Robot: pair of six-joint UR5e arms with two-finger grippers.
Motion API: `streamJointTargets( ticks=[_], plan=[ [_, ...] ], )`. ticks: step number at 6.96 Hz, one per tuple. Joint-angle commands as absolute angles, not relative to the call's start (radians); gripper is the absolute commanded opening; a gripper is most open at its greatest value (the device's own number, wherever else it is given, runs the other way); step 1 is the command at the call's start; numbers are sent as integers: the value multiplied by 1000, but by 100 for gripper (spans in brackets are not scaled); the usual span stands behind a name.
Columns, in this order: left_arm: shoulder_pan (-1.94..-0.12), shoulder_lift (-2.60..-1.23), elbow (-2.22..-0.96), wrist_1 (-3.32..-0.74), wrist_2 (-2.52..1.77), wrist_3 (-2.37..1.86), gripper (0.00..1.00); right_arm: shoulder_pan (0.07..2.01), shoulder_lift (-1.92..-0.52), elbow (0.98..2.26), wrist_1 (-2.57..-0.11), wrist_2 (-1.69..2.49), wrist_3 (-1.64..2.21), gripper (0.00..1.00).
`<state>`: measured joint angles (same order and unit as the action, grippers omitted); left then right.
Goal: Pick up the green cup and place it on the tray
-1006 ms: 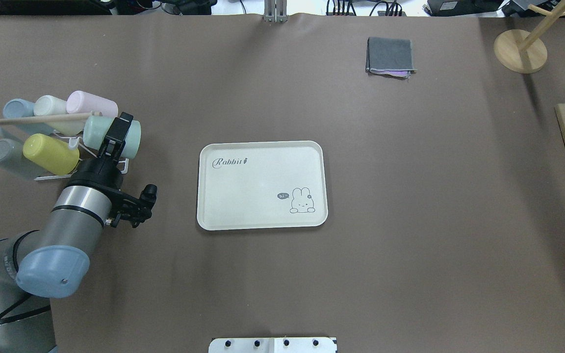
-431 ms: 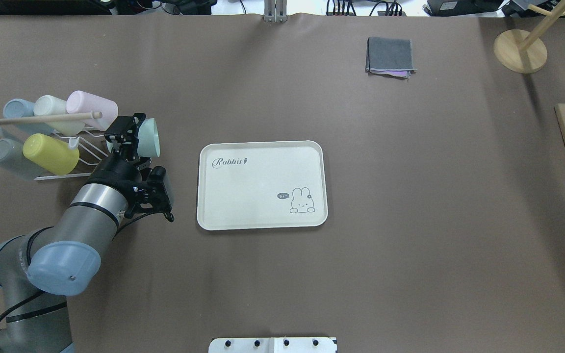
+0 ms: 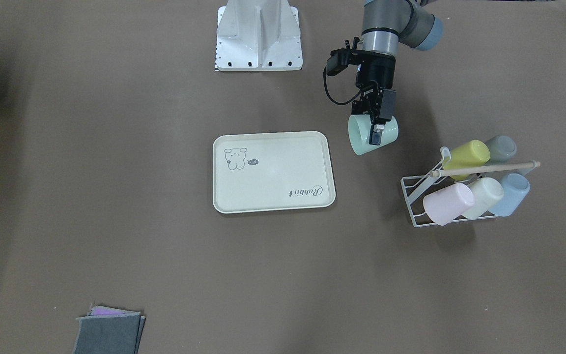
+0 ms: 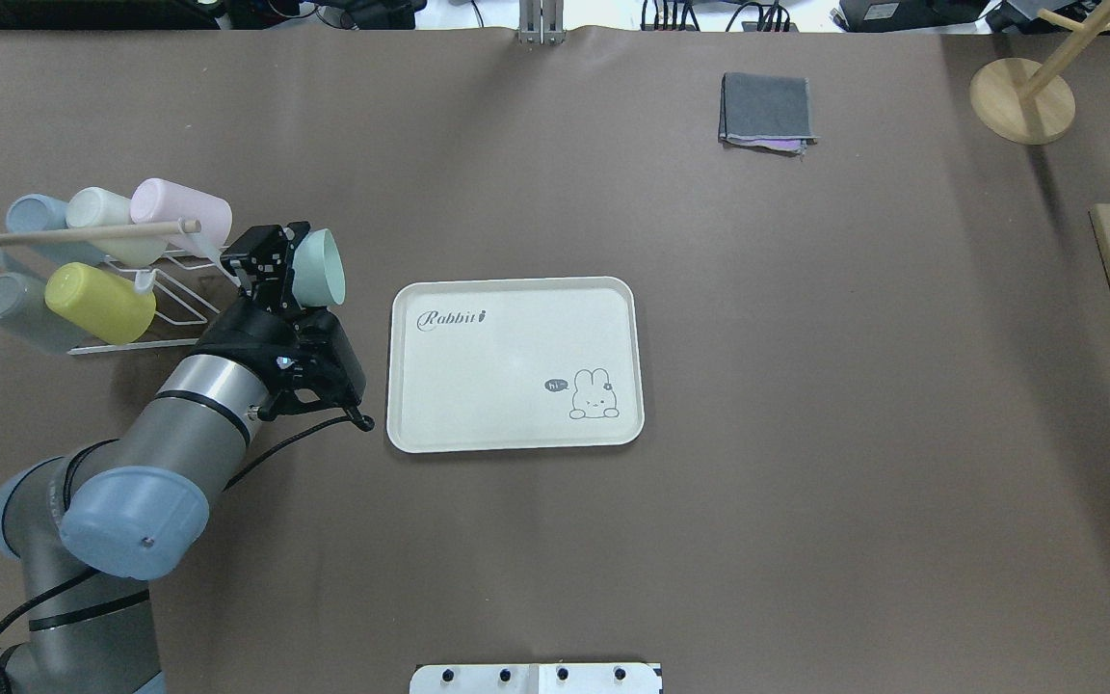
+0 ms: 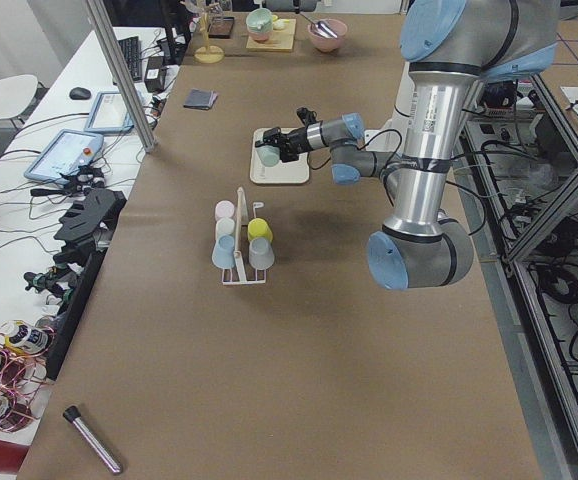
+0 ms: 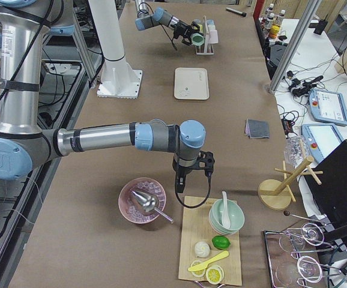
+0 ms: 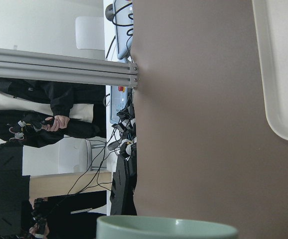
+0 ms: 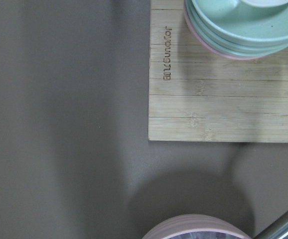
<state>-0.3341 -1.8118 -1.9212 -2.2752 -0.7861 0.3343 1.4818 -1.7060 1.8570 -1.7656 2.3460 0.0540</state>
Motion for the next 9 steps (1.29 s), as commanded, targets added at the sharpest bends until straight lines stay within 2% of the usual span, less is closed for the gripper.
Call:
streamJointTargets(
  ticks=[1, 6, 9],
  plan=[
    [-334, -1885, -1910, -2275, -799, 442, 72, 1482, -1706, 1853, -1766, 2345, 54, 100],
    [-331, -1936, -1844, -2293, -793, 472, 72, 1482, -1703, 1847, -1764, 2342, 54, 100],
    [-328, -1950, -1732, -2422, -788, 479, 71, 1482, -1701, 1841, -1764, 2342, 52, 100]
  ],
)
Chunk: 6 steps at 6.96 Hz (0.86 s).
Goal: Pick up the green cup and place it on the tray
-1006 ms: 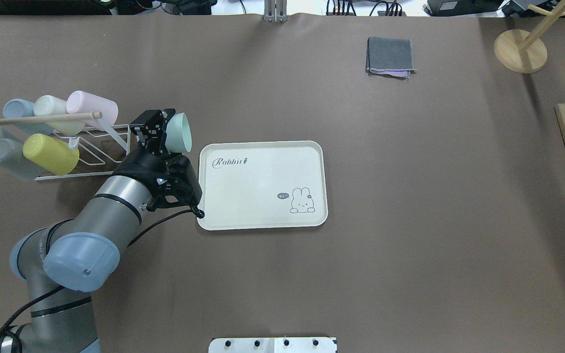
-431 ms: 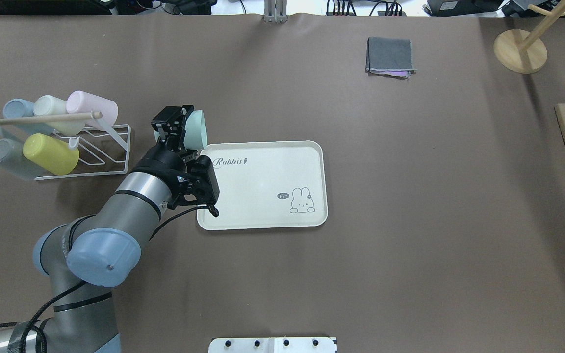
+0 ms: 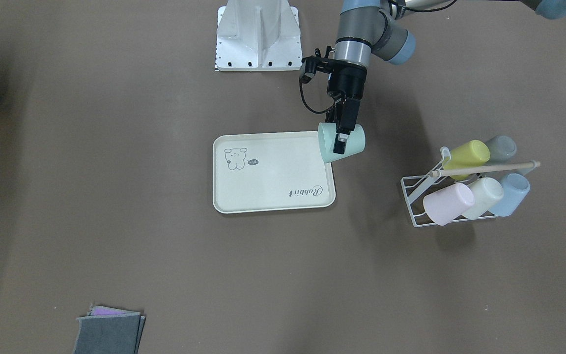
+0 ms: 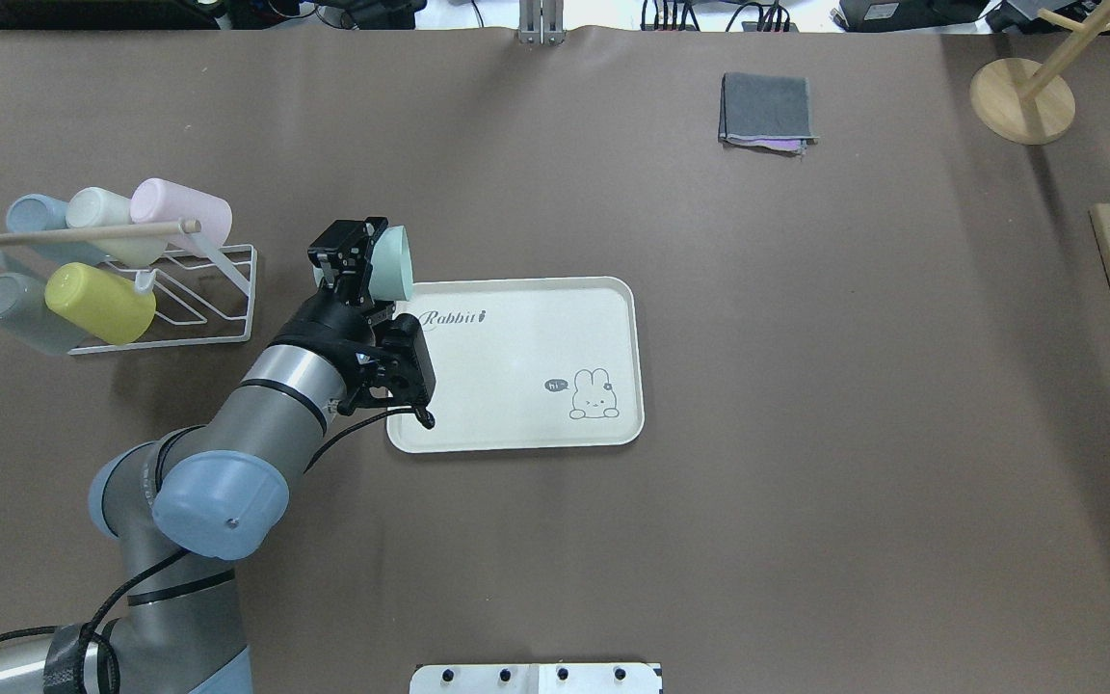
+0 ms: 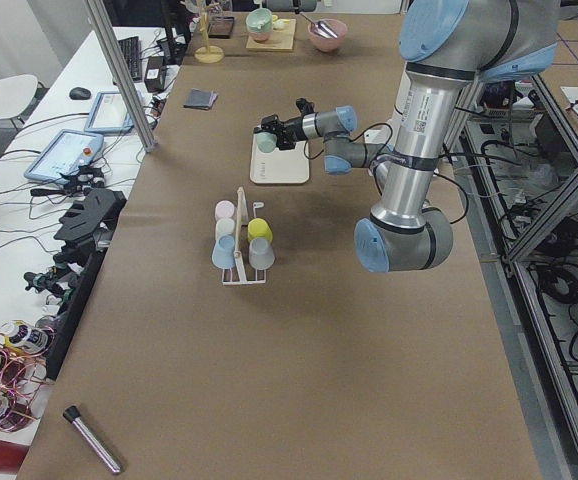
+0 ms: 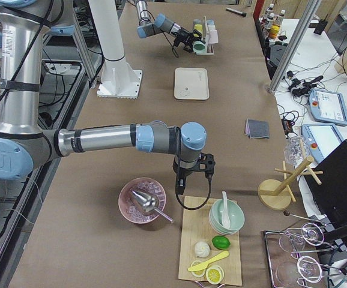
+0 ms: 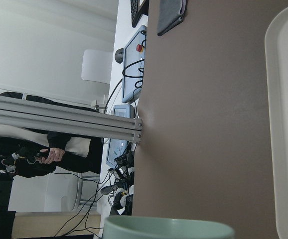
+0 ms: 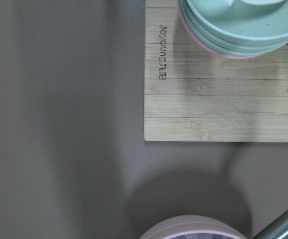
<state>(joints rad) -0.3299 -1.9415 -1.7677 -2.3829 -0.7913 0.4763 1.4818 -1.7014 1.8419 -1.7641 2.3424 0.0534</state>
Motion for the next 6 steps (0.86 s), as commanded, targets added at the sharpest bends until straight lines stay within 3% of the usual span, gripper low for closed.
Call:
streamJointTargets(
  ticks=[1, 6],
  plan=[
    [-328, -1960, -1733, -2424, -788, 477, 71, 1482, -1701, 1841, -1764, 2342, 54, 100],
    [-328, -1996, -1744, -2425, -788, 422, 72, 1482, -1700, 1815, -1738, 2342, 54, 100]
  ],
)
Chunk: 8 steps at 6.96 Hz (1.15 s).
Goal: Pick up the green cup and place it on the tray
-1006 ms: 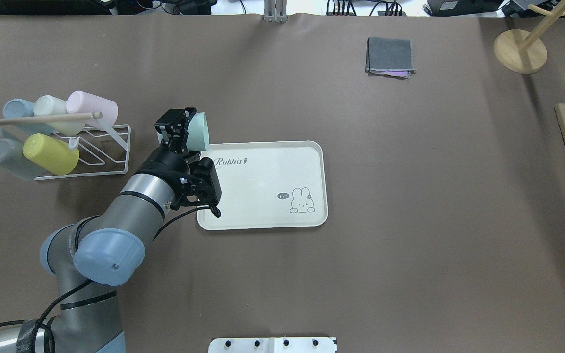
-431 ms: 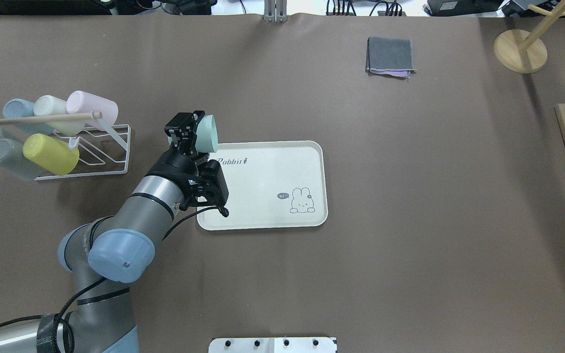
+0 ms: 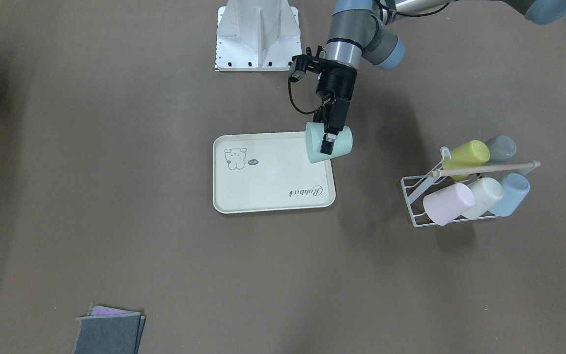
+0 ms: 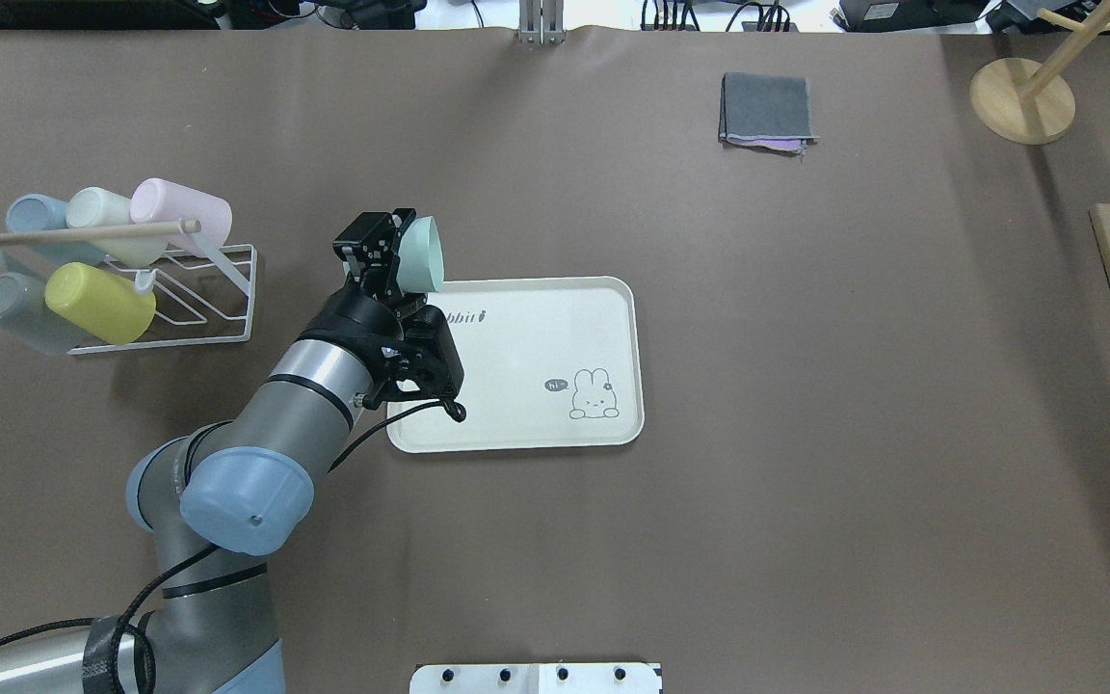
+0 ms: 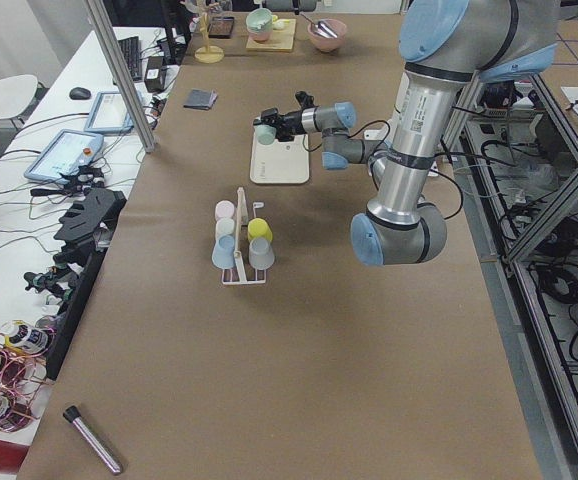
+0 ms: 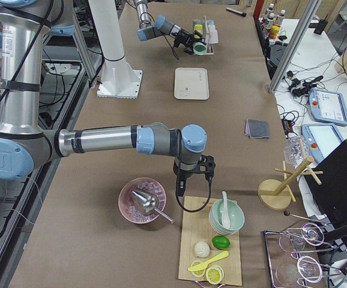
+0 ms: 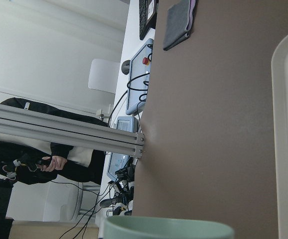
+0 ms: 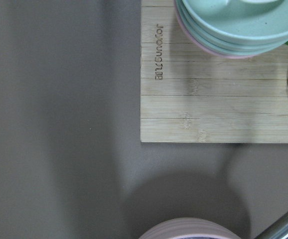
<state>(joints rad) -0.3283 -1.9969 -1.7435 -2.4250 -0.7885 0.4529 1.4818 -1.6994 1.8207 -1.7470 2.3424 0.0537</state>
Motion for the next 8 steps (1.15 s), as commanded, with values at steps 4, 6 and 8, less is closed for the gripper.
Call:
streamJointTargets(
  ticks=[4, 6, 8],
  plan=[
    [-327, -1990, -1740, -2416, -708, 329, 73, 1482, -1704, 1813, -1738, 2344, 52, 100],
    [-325, -1996, -1736, -2408, -681, 260, 74, 1482, -1709, 1813, -1738, 2345, 54, 100],
    [-327, -1991, -1739, -2422, -647, 97, 74, 1482, -1709, 1813, -1738, 2345, 54, 100]
  ],
)
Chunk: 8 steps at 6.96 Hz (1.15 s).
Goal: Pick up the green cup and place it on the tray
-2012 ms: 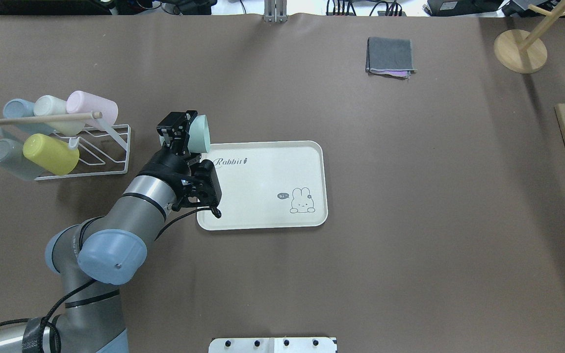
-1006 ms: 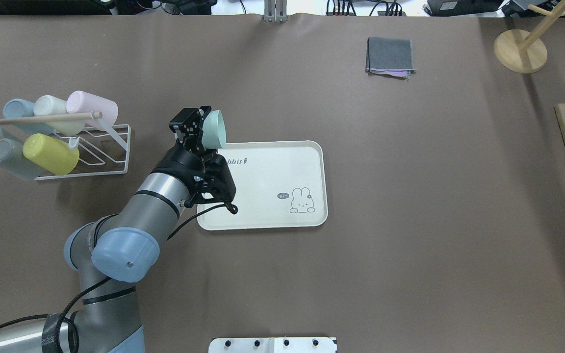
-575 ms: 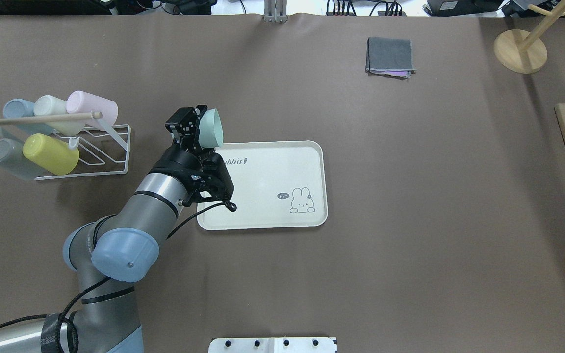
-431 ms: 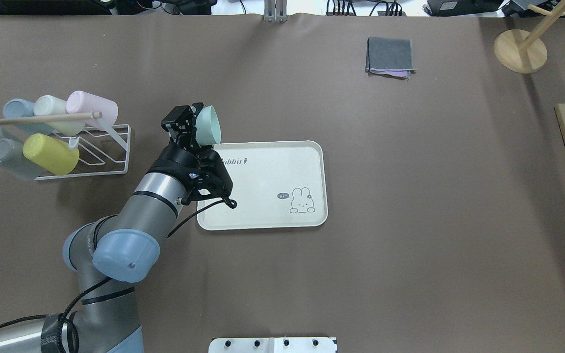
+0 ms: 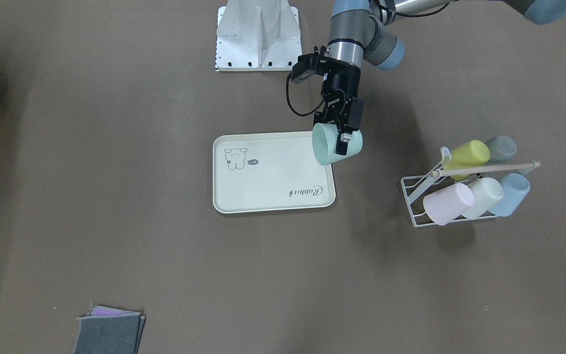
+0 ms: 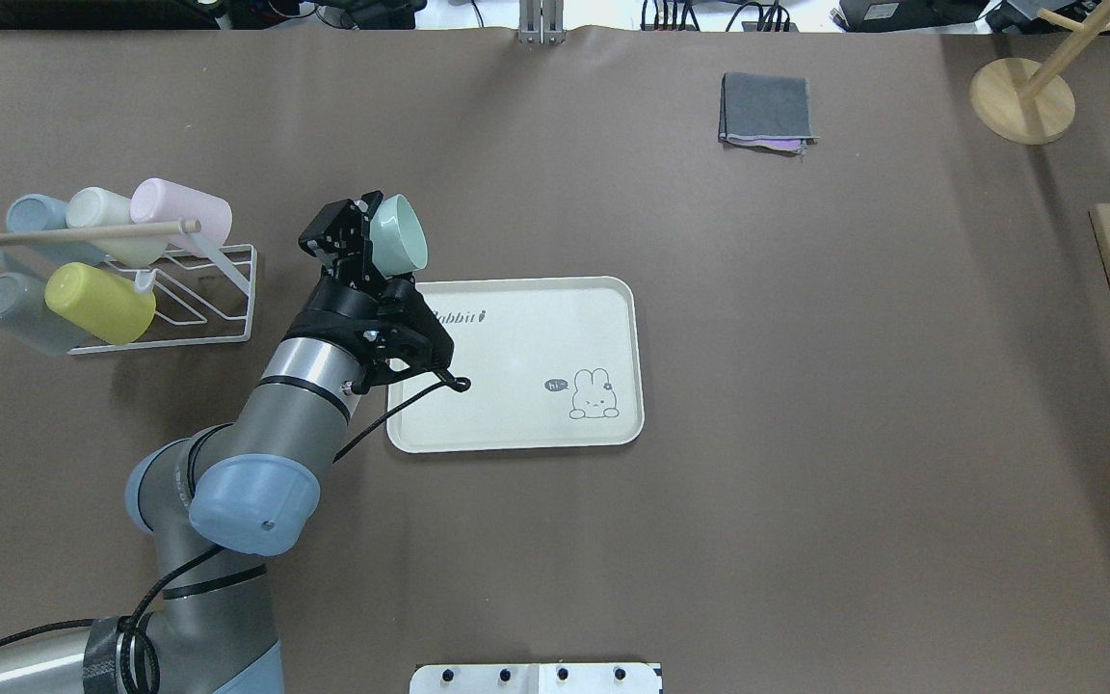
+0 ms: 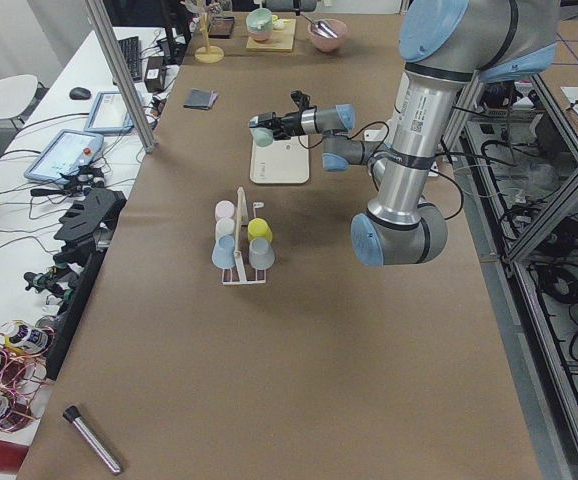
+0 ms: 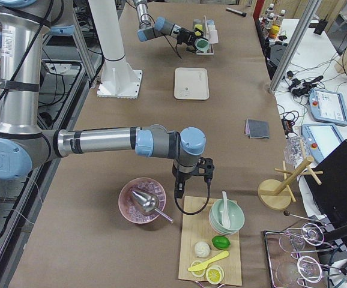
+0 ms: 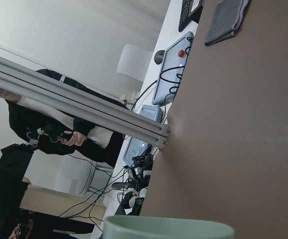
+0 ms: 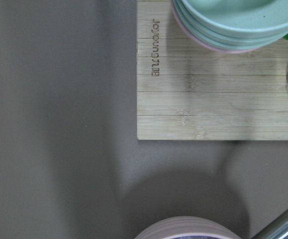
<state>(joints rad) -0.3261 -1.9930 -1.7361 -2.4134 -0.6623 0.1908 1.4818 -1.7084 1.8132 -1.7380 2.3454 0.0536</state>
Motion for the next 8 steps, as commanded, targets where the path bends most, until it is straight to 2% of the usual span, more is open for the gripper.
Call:
streamJointTargets(
  ticks=[1, 5, 6, 8],
  plan=[
    [-327, -1991, -1738, -2422, -647, 51, 74, 1482, -1709, 1813, -1738, 2345, 54, 100],
    [-318, -1997, -1724, -2421, -578, -306, 74, 1482, -1700, 1802, -1738, 2342, 54, 100],
    [-310, -1997, -1692, -2422, -557, -327, 79, 1482, -1700, 1798, -1738, 2342, 54, 100],
    [-299, -2016, -1689, -2424, -535, -458, 79, 1485, -1700, 1798, -1736, 2344, 54, 100]
  ],
)
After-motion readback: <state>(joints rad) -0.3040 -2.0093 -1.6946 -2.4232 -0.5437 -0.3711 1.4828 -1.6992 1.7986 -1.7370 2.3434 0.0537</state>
